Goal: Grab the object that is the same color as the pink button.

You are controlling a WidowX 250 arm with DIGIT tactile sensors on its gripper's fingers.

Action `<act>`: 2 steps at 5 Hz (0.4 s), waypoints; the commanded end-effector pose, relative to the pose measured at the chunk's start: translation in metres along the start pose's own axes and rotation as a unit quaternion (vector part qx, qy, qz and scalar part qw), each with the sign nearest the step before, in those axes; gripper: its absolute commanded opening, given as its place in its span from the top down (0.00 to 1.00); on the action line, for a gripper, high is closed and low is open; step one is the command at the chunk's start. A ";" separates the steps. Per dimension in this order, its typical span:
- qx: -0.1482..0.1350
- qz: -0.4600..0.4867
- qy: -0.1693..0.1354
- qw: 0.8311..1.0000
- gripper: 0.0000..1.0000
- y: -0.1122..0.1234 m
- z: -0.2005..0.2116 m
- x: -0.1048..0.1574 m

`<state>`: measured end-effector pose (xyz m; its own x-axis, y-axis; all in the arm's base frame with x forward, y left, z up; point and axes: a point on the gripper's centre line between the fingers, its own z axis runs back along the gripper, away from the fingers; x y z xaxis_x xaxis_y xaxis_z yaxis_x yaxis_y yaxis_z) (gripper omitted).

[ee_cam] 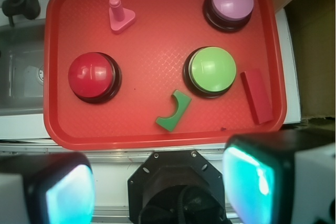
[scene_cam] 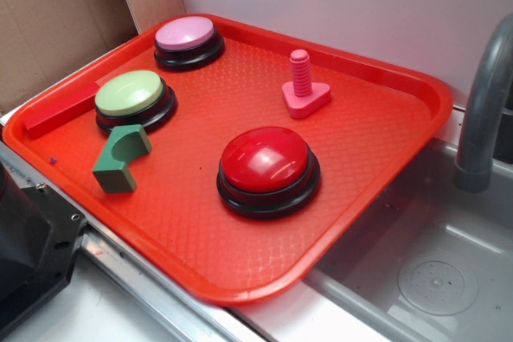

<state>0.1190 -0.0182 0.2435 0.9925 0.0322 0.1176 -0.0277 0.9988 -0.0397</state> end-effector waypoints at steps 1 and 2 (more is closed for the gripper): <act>0.000 0.000 0.000 1.000 0.00 0.000 0.000 0.000; 0.042 0.047 -0.002 0.998 0.00 -0.012 -0.035 0.046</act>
<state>0.1679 -0.0294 0.2083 0.9873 0.1348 0.0838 -0.1384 0.9896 0.0381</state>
